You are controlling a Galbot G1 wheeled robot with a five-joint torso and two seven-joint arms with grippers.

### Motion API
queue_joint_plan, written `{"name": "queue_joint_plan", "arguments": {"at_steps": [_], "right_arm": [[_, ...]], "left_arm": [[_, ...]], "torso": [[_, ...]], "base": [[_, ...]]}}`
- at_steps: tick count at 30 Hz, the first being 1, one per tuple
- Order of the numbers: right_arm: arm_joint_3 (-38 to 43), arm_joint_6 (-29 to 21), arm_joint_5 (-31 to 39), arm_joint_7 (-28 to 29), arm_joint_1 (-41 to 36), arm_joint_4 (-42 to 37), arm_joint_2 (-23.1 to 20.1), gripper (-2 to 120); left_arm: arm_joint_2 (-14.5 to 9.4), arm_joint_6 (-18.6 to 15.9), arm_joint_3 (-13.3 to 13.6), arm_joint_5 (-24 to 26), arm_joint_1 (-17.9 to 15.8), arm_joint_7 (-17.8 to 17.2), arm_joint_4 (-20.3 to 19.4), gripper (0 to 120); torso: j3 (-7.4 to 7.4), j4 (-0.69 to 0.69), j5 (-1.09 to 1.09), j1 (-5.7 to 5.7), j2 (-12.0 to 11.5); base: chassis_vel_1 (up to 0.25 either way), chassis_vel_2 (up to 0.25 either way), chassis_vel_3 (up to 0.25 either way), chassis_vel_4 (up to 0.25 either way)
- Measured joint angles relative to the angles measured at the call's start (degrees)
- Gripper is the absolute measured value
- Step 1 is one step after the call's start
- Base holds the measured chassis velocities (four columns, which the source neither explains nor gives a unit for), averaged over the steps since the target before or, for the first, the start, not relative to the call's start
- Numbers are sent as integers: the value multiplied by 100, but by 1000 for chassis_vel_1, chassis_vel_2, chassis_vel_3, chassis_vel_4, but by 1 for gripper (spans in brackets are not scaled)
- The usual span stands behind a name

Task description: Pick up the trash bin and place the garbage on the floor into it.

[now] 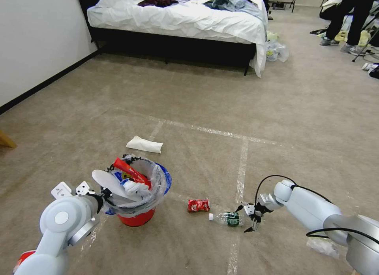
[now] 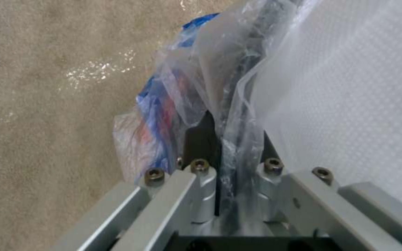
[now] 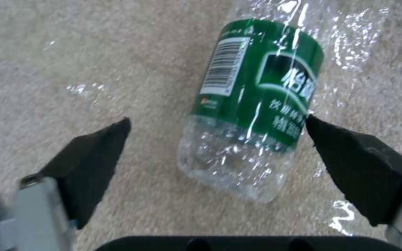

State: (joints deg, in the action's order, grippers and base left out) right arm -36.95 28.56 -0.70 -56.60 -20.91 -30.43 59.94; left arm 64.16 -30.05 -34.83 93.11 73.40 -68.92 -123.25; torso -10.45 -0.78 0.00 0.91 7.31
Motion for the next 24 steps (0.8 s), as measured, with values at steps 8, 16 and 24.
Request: {"name": "queue_joint_plan", "arguments": {"at_steps": [8,16,24], "right_arm": [[74,-6,29,27,-7,15,-6,64],[119,-6,15,-37,-40,-40,-13,32],[809,-148,819,-103,-182,-678,-306,17]], "left_arm": [[-5,0,23,-14,-24,0,-10,4],[-33,2,9,-17,-13,1,-61,4],[-26,5,15,-19,25,-3,-86,4]], "torso": [[0,-1,-1,0,0],[0,0,-1,0,0],[0,1,0,0,-1]], "base": [[0,0,0,0],[0,0,0,0],[0,0,0,0]]}}
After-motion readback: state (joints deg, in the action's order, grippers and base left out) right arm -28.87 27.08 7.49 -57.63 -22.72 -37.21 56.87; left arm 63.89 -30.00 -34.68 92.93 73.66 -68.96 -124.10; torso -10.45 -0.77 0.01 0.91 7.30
